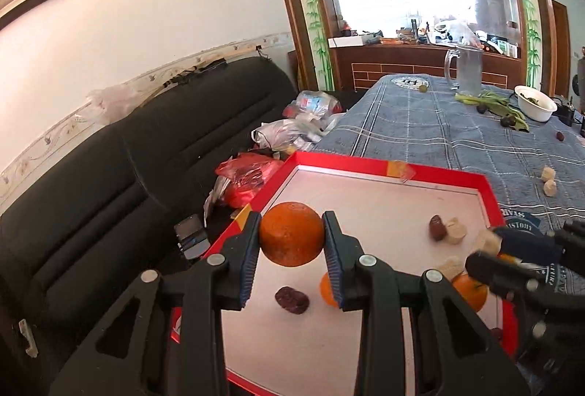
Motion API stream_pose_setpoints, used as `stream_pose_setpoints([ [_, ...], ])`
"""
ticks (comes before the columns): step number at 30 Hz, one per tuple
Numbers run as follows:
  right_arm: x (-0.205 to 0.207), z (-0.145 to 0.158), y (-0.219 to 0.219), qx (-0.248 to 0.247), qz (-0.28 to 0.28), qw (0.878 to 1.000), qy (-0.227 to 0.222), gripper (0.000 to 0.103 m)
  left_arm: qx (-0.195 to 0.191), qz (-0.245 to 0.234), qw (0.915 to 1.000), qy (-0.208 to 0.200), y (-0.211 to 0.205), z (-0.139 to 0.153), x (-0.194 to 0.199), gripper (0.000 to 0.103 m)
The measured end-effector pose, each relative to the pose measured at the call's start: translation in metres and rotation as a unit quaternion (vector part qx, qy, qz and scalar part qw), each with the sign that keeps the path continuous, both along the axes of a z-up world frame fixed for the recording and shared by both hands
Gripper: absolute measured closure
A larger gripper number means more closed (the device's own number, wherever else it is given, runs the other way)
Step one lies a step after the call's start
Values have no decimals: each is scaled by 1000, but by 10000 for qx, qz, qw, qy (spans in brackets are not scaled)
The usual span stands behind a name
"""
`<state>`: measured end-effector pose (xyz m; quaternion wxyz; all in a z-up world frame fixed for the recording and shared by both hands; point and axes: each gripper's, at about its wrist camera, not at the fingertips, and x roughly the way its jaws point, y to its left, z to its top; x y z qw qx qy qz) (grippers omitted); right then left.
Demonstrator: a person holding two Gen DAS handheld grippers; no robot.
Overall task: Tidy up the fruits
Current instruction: 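Carry the tangerine and beige slice into the red tray and open both tools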
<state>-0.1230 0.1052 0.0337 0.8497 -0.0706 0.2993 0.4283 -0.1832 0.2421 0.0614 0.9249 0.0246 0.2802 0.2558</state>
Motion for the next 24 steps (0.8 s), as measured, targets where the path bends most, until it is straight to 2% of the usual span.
stream_pose_setpoints([
  [12,-15,-11,19,-203,230,9995,46,75,-20,152,9998,90,15,-9,-1,68],
  [24,-22,-25,29,-377,461,9982,108,75,-136,190,9990,374,20,-29,2,68],
])
